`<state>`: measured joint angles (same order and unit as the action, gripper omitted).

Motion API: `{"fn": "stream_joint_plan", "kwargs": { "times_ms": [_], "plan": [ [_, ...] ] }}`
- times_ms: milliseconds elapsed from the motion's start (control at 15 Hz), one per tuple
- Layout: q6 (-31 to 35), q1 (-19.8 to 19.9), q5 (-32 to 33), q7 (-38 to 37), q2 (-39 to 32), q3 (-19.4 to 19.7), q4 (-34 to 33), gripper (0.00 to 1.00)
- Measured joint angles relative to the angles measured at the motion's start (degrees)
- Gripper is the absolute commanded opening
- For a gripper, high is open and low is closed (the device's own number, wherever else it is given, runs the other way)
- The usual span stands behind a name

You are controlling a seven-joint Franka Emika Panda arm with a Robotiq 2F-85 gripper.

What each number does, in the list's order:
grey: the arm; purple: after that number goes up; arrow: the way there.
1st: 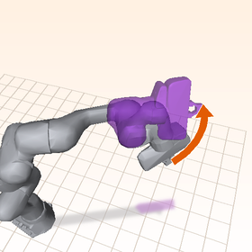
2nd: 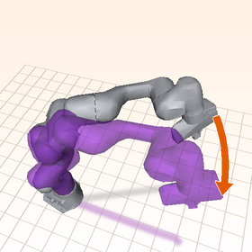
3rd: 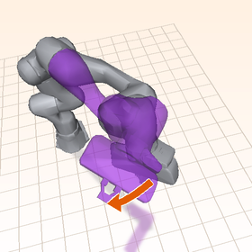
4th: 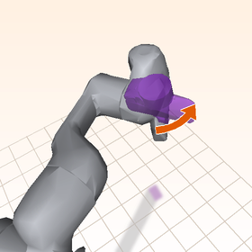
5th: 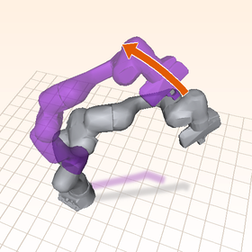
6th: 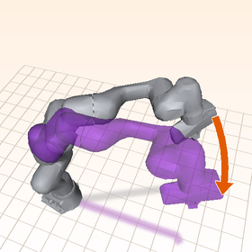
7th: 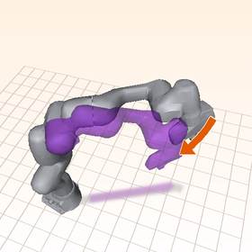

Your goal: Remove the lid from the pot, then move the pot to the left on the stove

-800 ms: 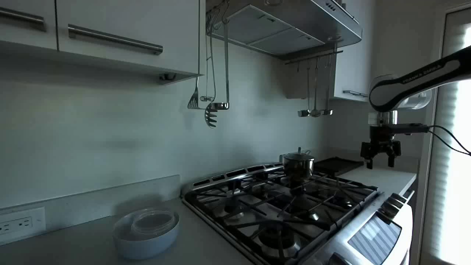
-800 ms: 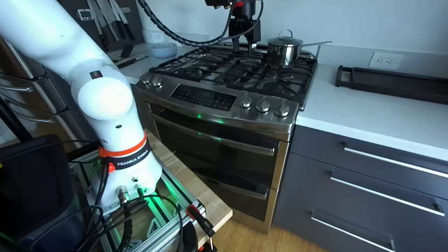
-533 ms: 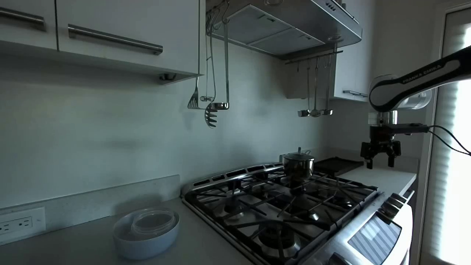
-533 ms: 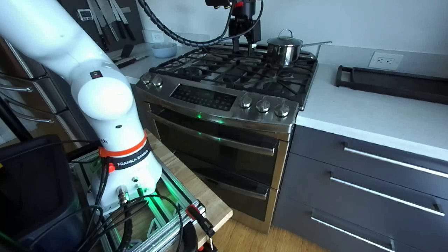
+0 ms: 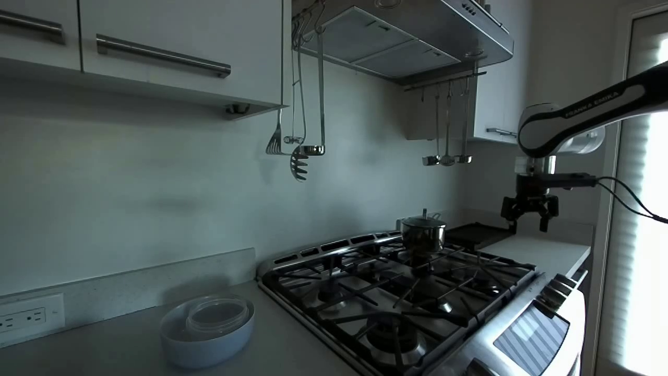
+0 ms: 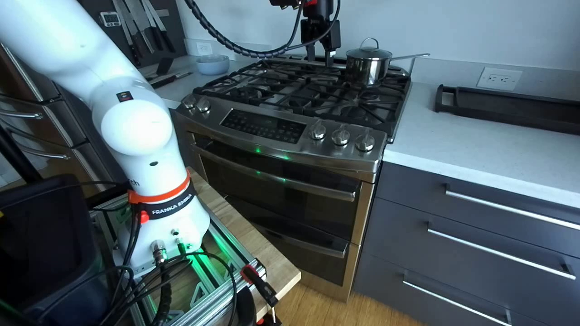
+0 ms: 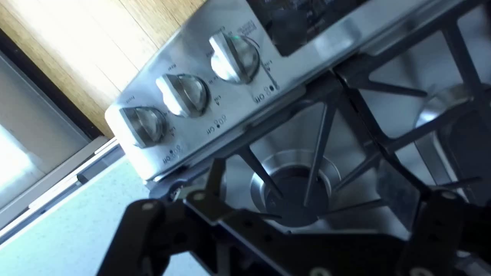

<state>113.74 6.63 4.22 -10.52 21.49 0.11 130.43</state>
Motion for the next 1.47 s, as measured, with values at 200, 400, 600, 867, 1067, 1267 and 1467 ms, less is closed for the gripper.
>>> {"fn": "stream_joint_plan", "kwargs": {
  "times_ms": [200, 400, 600, 867, 1067, 1267, 1467],
  "plan": [
    [3.7, -1.2, -0.2, -4.5, -3.9, -2.3, -4.5, 1.0],
    [6.9, -2.4, 0.8, -9.7, -9.3, -4.9, -10.7, 1.0],
    [10.1, -3.2, 4.3, -16.8, -15.7, -6.5, -17.2, 1.0],
    [13.3, -4.6, 9.6, -25.4, -24.4, -6.2, -25.2, 1.0],
    [15.8, -6.3, 11.0, -27.1, -29.9, -5.1, -30.4, 1.0],
    [19.1, -8.4, 12.7, -27.1, -34.7, -3.5, -34.8, 1.0],
    [21.4, -9.8, 12.8, -26.7, -38.6, -2.1, -38.1, 1.0]
  ]
}}
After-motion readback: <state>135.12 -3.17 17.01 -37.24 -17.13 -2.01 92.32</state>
